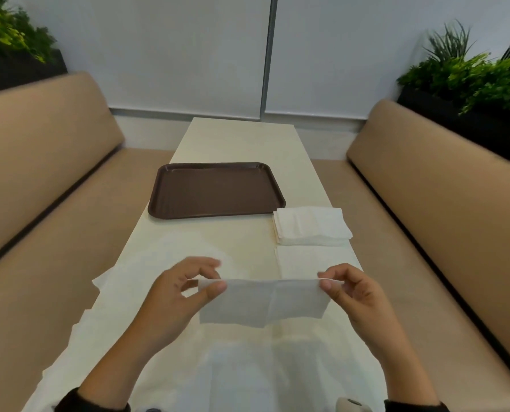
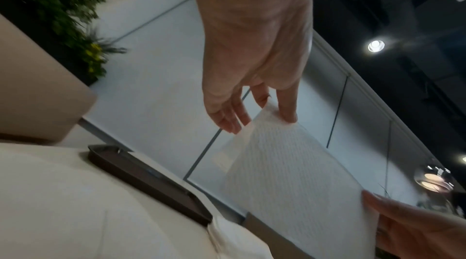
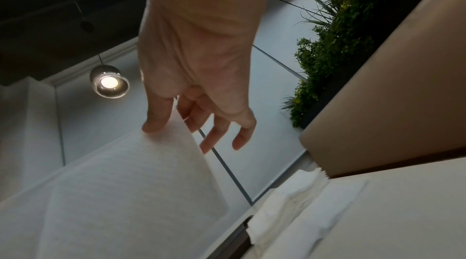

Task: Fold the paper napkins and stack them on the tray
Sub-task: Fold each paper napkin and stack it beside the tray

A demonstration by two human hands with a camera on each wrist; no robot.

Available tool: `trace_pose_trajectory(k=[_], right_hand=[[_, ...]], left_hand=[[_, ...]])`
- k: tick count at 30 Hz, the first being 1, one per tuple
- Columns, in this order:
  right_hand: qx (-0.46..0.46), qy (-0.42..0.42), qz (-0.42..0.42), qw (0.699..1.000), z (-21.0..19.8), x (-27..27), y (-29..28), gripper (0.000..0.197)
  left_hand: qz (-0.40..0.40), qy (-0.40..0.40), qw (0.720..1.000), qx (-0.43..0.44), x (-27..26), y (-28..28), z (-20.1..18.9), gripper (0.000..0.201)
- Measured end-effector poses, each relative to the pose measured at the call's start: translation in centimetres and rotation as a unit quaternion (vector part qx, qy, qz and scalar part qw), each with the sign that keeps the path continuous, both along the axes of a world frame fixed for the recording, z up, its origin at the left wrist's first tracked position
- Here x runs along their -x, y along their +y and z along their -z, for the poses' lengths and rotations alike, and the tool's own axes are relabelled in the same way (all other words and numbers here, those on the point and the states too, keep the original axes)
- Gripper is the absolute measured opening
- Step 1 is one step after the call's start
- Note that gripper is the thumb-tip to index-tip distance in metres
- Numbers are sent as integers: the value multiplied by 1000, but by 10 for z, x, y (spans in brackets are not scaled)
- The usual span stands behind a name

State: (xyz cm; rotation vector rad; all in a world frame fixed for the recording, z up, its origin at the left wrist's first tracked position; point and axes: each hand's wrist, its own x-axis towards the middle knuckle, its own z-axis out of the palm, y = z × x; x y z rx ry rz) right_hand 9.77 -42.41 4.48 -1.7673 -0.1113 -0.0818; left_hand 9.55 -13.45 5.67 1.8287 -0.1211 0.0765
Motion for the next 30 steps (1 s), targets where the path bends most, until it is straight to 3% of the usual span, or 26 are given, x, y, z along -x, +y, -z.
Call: trace_pose_trajectory(k=[2, 4, 7, 10, 13, 16, 22, 30], right_hand=[[-48, 26, 23, 998, 11, -3, -10, 40], [-74, 49, 38, 995, 20, -8, -21, 15], [-5, 46, 72, 996, 31, -25, -39, 30], [5, 87, 94, 992, 20, -50, -55, 22], [12, 145, 73, 987, 17, -85, -76, 29], [113, 142, 102, 978, 29, -121, -90, 24], [243, 190, 122, 943, 69, -158, -93, 30], [421, 196, 93, 881, 93, -166, -85, 38]], left_hand=[[30, 26, 999, 31, -9, -15, 4, 12], [35, 60, 995, 72, -22, -30, 6, 13], [49, 75, 994, 59, -51, -54, 19, 25], [53, 93, 993, 47, -90, -82, 34, 49], [70, 134, 986, 69, -127, -109, 47, 33], [79, 174, 978, 78, -157, -129, 66, 28], [36, 158, 983, -83, -185, -152, 106, 37], [43, 96, 967, -234, -188, -168, 130, 38]])
